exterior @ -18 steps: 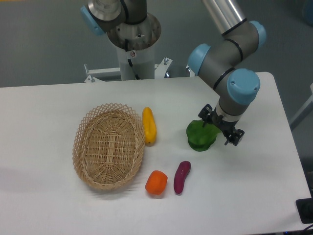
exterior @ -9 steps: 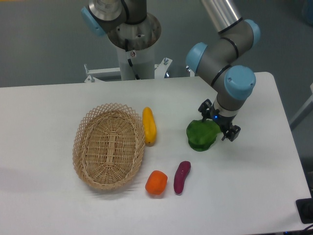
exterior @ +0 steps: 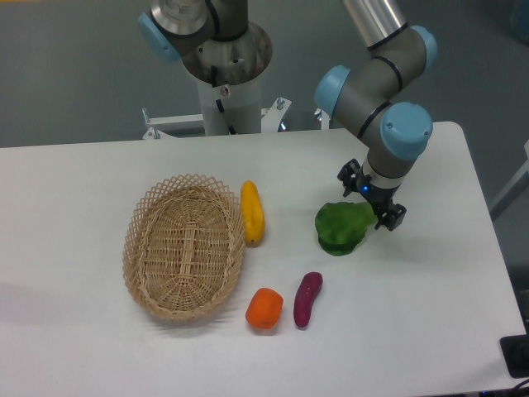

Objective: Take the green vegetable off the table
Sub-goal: 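Move the open gripper over the green leafy vegetable and lower it, then close the gripper on the green leafy vegetable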

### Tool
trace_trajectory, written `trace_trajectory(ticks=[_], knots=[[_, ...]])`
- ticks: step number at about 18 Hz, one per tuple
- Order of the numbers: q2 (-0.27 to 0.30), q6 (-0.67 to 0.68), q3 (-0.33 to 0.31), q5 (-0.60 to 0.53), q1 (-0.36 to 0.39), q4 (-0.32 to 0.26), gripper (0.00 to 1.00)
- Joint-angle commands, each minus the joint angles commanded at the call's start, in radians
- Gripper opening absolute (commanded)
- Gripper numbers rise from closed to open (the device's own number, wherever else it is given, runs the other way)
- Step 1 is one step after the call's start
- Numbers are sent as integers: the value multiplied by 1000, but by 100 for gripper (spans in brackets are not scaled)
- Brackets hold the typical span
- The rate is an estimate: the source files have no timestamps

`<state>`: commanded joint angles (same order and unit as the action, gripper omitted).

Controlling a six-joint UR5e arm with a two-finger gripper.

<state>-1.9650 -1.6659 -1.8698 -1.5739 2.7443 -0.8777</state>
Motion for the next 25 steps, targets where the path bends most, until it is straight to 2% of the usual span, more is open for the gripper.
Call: trace_trajectory(ticks=[9,12,14,15,16,25], knots=[[-15,12,-88,0,3,137,100],[-15,26,-86,-2,2,137,56],[-15,72,-72,0,2,135,30],[-15,81,-69,-2,2,135,21],[-12,83,-65,-3,2,134,17],[34,100,-9,-11,-6,117,17]])
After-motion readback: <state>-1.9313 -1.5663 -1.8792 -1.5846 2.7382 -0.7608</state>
